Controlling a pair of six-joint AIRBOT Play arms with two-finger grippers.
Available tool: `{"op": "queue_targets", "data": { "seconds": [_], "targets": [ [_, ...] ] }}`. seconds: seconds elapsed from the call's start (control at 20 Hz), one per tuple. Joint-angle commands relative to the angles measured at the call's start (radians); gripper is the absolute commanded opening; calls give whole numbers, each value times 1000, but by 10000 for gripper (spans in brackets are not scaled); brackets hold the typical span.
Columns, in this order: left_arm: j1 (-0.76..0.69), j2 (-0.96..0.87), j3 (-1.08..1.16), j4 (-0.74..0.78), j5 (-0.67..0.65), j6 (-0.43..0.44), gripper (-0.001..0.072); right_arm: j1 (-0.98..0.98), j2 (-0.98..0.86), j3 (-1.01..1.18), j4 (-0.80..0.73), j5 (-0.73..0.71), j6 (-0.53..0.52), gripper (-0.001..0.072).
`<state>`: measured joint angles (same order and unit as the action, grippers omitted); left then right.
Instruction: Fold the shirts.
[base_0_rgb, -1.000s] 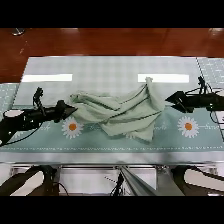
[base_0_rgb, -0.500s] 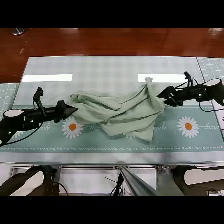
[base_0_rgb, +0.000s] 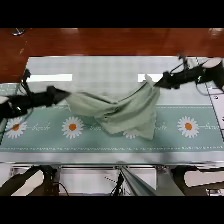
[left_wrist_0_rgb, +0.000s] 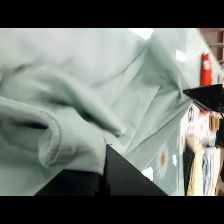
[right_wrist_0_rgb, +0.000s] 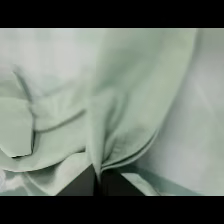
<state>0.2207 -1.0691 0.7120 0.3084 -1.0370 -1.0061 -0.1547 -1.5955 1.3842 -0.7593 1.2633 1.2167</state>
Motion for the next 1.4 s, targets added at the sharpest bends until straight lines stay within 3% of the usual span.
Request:
{"op": "queue_targets", "data": {
  "seconds": [0.0,0.2,0.4,0.6,0.7,0.9,1.05,1.2,1.35],
  "targets": [
    [37,36,333,-3,-47,-67,25,6,93,356,-45,37,96,24],
    [43,79,788,-2,-52,-92,25,6,246,685,-61,75,129,24],
    [98,164,1111,117,-53,-211,25,7,523,689,-167,59,114,24],
    [179,313,1246,316,-60,-307,25,7,727,689,-329,89,163,24],
    [198,402,1245,489,-127,-362,25,7,799,678,-382,145,183,24],
    [211,488,1223,765,-420,-500,26,7,937,481,-414,203,204,24],
    [211,490,1059,686,-482,-507,26,7,982,249,-396,203,208,24],
    [210,488,745,536,-480,-469,26,7,976,8,-347,139,201,24],
    [174,474,342,457,-332,-438,26,7,925,-225,-320,42,189,24]
  ]
}}
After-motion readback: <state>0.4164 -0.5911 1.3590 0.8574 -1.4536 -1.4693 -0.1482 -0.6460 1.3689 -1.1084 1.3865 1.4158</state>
